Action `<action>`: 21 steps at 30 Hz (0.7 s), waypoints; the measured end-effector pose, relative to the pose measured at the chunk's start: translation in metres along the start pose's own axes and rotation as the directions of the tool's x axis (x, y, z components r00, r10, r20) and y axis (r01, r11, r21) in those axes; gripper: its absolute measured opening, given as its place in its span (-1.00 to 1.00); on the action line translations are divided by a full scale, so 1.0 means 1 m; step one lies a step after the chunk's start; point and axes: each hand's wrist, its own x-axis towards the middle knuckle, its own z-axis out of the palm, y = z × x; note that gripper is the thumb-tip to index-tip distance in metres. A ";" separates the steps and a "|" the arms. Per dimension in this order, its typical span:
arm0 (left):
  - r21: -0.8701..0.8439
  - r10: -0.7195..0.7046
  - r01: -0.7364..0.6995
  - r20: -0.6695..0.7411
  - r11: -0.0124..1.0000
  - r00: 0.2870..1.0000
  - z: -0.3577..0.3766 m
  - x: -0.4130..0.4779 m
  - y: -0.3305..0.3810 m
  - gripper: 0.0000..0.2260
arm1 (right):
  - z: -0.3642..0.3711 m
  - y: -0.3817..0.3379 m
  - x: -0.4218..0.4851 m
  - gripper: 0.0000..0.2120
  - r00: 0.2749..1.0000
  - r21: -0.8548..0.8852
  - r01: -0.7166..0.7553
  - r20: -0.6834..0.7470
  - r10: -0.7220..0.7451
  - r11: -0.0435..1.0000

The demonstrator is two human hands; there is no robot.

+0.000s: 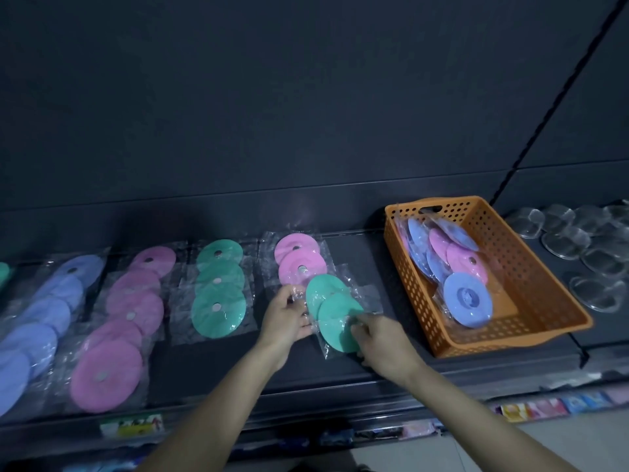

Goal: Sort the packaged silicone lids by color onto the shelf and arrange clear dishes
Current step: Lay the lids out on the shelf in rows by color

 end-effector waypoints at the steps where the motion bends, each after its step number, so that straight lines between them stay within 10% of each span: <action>1: -0.008 0.002 -0.002 -0.005 1.000 1.000 0.000 -0.001 -0.001 -0.89 | 0.002 0.000 -0.001 -0.73 1.000 -0.030 0.010 0.021 -0.009 0.999; 8: 0.110 0.040 -0.039 -0.004 0.993 0.999 -0.002 -0.003 -0.007 -0.84 | -0.007 0.006 0.005 -0.85 0.986 0.003 0.062 -0.155 -0.061 0.998; 11: 0.086 0.054 -0.057 0.036 0.995 0.998 -0.006 -0.008 -0.003 -0.80 | -0.018 0.016 0.014 -0.59 0.977 -0.035 -0.034 -0.213 0.026 0.999; 15: 0.063 0.062 -0.066 0.053 0.996 0.997 -0.016 -0.013 0.000 -0.78 | -0.025 0.016 0.018 -0.37 0.986 0.425 -0.136 -0.026 0.162 0.895; 18: 0.055 0.065 -0.067 0.043 0.996 0.997 -0.025 -0.017 0.000 -0.77 | -0.023 0.008 0.019 -0.60 0.979 0.687 -0.202 0.116 0.169 0.698; 21: 0.075 0.082 -0.081 -0.021 0.994 0.996 -0.033 -0.023 0.000 -0.81 | -0.014 0.000 0.021 -0.90 0.990 0.621 -0.143 0.099 0.104 0.771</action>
